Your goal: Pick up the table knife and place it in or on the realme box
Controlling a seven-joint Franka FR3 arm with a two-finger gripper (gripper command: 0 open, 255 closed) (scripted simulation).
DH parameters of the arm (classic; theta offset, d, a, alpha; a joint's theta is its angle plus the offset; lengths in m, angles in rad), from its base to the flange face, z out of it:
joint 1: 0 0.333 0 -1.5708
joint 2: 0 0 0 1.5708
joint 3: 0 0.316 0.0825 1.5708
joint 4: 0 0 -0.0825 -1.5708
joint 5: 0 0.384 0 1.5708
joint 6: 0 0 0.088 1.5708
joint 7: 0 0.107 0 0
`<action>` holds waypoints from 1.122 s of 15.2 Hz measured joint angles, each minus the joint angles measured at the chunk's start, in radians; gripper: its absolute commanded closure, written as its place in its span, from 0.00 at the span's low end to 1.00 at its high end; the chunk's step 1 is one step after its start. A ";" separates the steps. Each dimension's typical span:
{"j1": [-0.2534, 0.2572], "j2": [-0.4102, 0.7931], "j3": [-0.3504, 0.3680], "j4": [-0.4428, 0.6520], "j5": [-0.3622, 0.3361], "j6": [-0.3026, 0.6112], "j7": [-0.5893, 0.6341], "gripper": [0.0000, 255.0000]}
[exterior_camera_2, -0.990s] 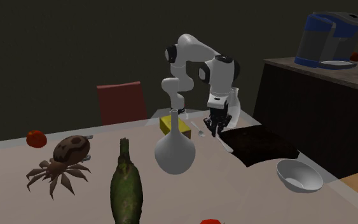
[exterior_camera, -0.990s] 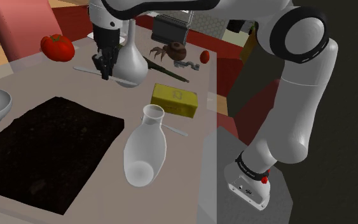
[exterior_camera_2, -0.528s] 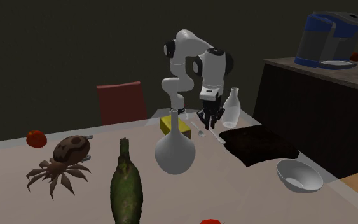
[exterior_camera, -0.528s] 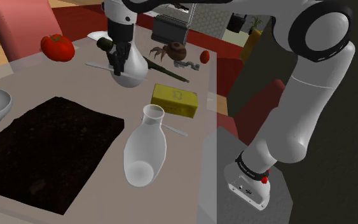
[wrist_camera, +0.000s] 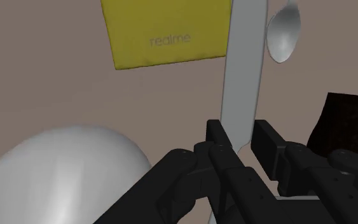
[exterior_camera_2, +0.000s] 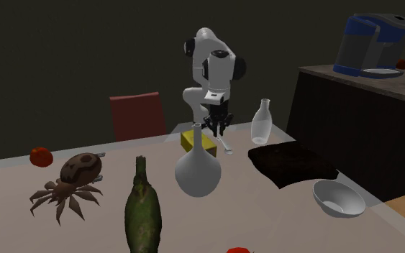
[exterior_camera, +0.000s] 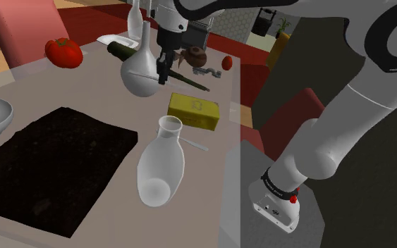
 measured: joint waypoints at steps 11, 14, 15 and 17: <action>-0.077 -0.320 -0.125 -0.315 0.016 -0.009 -0.211 1.00; -0.085 -0.342 -0.140 -0.360 0.012 0.013 -0.233 1.00; -0.085 -0.340 -0.140 -0.373 0.013 0.028 -0.234 1.00; -0.084 -0.339 -0.139 -0.399 0.013 0.055 -0.234 1.00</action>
